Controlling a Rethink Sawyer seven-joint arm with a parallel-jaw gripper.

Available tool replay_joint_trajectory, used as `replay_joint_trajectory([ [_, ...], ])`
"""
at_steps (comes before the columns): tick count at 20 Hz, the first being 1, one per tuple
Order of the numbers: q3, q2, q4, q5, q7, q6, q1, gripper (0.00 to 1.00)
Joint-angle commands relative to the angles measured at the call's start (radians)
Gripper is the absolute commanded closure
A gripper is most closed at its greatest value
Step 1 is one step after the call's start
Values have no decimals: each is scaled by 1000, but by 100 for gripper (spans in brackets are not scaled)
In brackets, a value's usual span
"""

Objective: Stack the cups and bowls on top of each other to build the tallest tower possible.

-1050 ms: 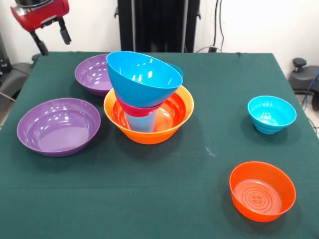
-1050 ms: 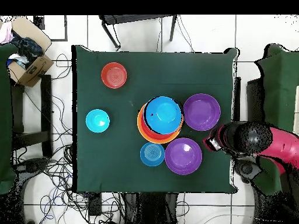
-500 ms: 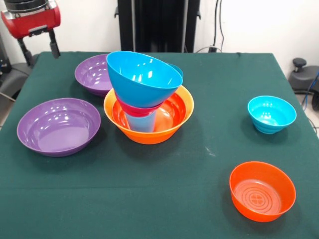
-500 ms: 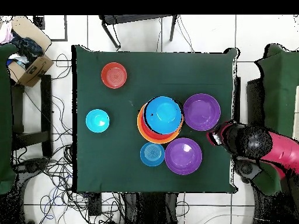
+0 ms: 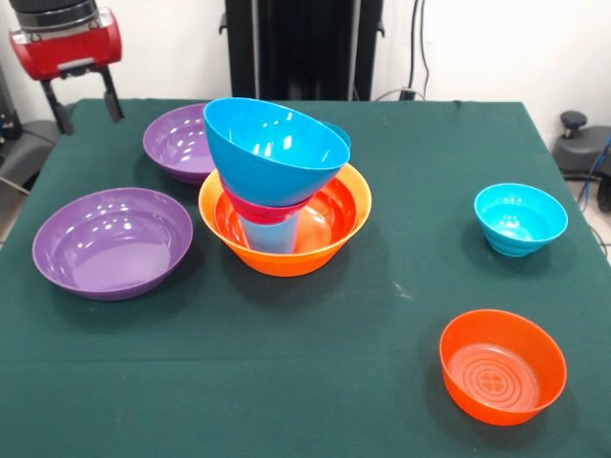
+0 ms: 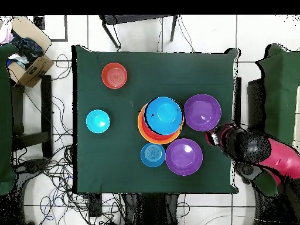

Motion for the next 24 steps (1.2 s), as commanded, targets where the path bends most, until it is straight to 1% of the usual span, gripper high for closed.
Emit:
replay_joint_trajectory([
  [1, -15, 85, 117, 37, 161, -59, 0, 0],
  [5, -13, 94, 147, 40, 176, -88, -3, 0],
  [8, -15, 107, 153, 30, 174, -117, -4, 0],
  [12, -2, 126, 171, 51, 192, -160, -20, 0],
  [18, -15, 143, 153, 55, 184, -161, -21, 0],
  [24, -29, 147, 137, 36, 175, -166, -11, 0],
])
